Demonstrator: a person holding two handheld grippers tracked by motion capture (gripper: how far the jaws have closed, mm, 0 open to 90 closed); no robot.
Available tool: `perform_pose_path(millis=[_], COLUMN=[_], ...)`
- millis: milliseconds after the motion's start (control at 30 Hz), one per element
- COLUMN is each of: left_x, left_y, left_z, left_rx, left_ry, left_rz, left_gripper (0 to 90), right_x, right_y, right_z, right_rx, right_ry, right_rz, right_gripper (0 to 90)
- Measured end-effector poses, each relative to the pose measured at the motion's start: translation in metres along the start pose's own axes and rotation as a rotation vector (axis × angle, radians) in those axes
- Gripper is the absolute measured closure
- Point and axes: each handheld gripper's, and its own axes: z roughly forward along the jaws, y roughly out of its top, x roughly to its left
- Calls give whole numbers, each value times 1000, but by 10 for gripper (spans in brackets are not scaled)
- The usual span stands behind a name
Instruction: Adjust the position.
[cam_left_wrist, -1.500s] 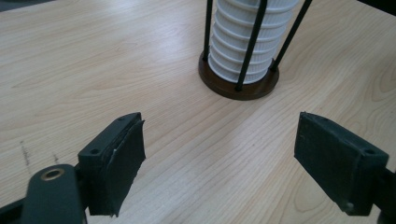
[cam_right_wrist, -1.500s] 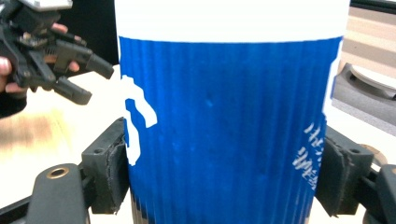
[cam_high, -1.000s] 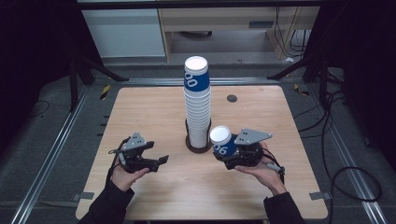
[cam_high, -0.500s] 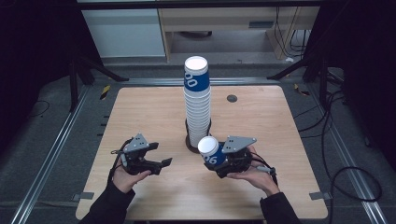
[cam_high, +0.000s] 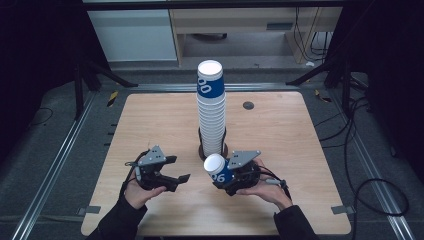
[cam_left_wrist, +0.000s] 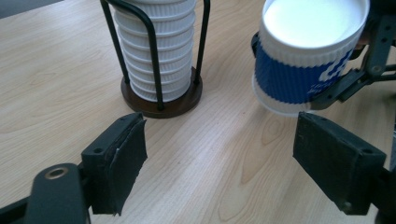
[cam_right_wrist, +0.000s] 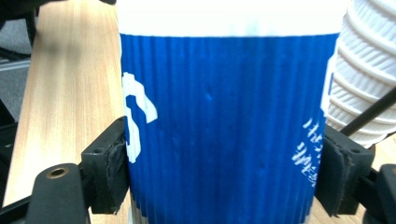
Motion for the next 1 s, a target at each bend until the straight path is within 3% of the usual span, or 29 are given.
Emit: perform_pose_path(millis=[600,1000], left_x=[-14,-20], left_y=[8,11], left_z=[11,18], left_rx=[17,34], left_ry=[-88,-116], left_rz=[25,43], left_gripper=[160,153], right_x=[7,14], right_y=[4,7], right_z=[21,34], right_rx=[15,12], right_ry=[35,56], right_rz=[-40,-82], right_gripper=[206,206])
